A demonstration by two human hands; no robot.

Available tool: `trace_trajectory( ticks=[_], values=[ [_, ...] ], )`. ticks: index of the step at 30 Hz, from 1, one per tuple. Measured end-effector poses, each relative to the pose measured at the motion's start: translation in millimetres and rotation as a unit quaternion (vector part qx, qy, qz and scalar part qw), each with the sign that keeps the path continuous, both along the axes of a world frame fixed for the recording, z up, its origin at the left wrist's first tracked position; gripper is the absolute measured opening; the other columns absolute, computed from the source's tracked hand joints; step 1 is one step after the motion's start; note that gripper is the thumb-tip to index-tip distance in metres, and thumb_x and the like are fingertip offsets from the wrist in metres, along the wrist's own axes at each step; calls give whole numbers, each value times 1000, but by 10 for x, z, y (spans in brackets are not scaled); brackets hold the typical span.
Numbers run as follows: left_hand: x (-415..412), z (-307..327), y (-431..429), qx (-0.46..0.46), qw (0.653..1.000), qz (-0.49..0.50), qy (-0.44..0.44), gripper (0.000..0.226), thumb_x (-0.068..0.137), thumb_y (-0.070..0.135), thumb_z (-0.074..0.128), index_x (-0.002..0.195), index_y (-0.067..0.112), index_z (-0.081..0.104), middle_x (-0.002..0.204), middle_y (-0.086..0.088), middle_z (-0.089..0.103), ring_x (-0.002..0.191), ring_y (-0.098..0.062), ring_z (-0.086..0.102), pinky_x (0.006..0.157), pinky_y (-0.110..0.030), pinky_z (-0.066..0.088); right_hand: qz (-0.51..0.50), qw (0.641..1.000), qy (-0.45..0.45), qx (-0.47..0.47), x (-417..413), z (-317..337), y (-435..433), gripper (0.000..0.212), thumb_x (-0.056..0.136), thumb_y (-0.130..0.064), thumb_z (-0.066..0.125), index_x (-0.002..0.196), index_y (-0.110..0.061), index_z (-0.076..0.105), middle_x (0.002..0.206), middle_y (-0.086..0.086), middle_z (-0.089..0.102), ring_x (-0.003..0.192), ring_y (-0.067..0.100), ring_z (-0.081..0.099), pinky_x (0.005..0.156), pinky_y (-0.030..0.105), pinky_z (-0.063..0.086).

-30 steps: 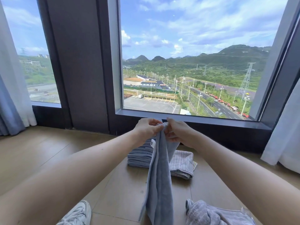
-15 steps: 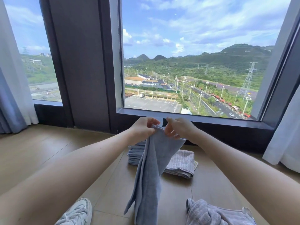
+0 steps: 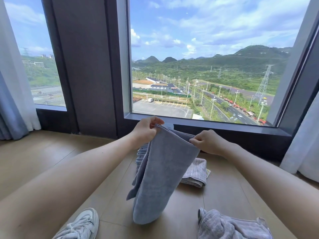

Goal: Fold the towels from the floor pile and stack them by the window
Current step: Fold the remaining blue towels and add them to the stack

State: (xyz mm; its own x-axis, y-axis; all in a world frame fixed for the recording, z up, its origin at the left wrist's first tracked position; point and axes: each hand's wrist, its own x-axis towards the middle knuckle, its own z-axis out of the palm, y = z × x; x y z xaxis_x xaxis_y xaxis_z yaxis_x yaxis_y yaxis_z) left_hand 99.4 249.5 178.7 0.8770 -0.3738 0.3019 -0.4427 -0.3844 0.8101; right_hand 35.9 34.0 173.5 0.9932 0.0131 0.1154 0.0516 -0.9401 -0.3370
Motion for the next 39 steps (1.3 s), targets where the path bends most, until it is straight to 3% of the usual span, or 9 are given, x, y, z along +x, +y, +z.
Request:
trace_trajectory(
  ticks=[3, 7, 9, 16, 21, 24, 30, 35, 39],
  values=[
    [42, -15, 72, 58, 997, 46, -25, 25, 93, 4, 49, 111, 15, 62, 104, 0, 61, 100, -14, 56, 82, -21, 44, 6, 999, -31, 28, -3, 52, -17, 54, 94, -37, 50, 48, -14, 35, 47, -2, 30, 45, 11, 23, 50, 26, 20],
    [58, -21, 171, 185, 975, 55, -107, 30, 94, 4, 42, 115, 8, 62, 102, -7, 65, 81, -14, 58, 69, -19, 41, 28, 997, -65, 42, -28, 101, -41, 34, 87, -42, 60, 74, -12, 69, 59, 1, 57, 51, 11, 40, 51, 23, 31],
    [26, -1, 162, 193, 971, 61, -124, 29, 92, 5, 43, 114, 6, 62, 97, -10, 65, 69, -11, 54, 62, -18, 39, 17, 994, -108, 18, -5, 86, -26, 23, 87, -27, 63, 82, -6, 69, 63, -1, 54, 58, 13, 45, 52, 19, 31],
    [43, 190, 118, 152, 973, 111, -131, 23, 92, 12, 52, 110, 2, 62, 103, -12, 64, 88, -15, 51, 75, -22, 35, -11, 971, -215, 101, 42, 195, 88, 8, 79, -10, 70, 84, -5, 65, 81, 6, 54, 77, 17, 50, 55, 8, 31],
    [43, 171, 106, 132, 977, 122, -119, 21, 92, 13, 53, 108, 3, 64, 92, -5, 59, 88, -15, 52, 74, -22, 35, -84, 976, -87, 183, 52, 212, 137, 60, 79, -17, 73, 133, -8, 48, 115, 10, 52, 103, 22, 50, 76, 21, 37],
    [64, 177, 117, 124, 977, 127, -116, 22, 91, 14, 53, 108, 5, 64, 89, -2, 57, 87, -13, 50, 75, -22, 35, -68, 980, -24, 188, 8, 216, 125, 28, 82, -22, 70, 105, -6, 66, 90, 5, 60, 89, 20, 55, 69, 24, 39],
    [157, 151, 216, 170, 964, 176, -104, 22, 90, 17, 48, 107, 12, 61, 105, -4, 63, 95, -21, 55, 75, -26, 38, -19, 969, -105, 223, 9, 202, 306, 15, 84, -22, 67, 80, -15, 55, 68, -6, 51, 65, 11, 47, 54, 20, 34],
    [64, 75, 107, 197, 974, 48, -96, 32, 86, 25, 60, 117, 18, 58, 114, 7, 61, 109, -12, 54, 100, -32, 41, 8, 961, -142, 239, 76, 170, 422, 13, 78, -16, 72, 77, -14, 59, 65, -6, 54, 58, 3, 46, 49, 11, 34],
    [-77, 76, -121, 221, 970, -55, -90, 28, 85, 31, 64, 108, 16, 62, 104, 3, 64, 101, -14, 57, 89, -35, 43, 13, 961, -151, 231, 89, 103, 473, 17, 75, -18, 75, 79, -7, 63, 64, -6, 54, 58, 4, 44, 50, 14, 33]
  ],
)
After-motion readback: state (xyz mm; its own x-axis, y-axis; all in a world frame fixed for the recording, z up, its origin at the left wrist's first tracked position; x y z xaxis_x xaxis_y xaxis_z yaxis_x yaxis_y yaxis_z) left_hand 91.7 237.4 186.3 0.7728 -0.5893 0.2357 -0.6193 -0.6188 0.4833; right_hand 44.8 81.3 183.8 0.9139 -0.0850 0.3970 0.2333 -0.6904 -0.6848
